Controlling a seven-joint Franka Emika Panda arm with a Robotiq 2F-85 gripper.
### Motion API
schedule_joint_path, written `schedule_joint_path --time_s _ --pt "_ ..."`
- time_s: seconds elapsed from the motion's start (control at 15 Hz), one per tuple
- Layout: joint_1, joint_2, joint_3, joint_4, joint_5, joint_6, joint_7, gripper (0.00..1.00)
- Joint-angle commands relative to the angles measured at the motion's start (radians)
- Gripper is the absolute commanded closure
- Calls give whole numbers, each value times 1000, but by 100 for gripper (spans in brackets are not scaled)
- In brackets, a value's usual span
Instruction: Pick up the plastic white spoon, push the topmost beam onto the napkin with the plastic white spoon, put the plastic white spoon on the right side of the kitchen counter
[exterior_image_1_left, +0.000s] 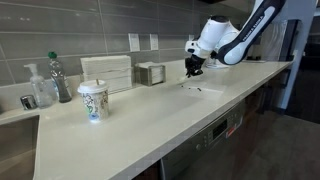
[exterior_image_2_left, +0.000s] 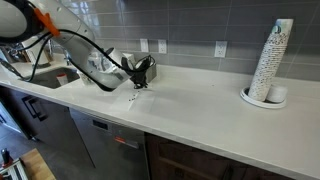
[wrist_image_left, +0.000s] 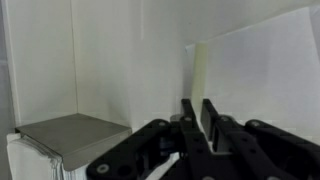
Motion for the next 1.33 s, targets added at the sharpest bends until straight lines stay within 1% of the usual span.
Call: schedule_joint_path --time_s 0.0,0.27,0.8,1.13,1.27 --pt "42 23 -33 25 -12 -40 51 97" --pt "64 30 -48 27 -14 -72 73 97" --pt "57 23 -31 7 7 -84 43 97" --pt "10 11 22 -24 31 -76 -26 97" --pt "-18 6 54 -39 53 -70 -66 97"
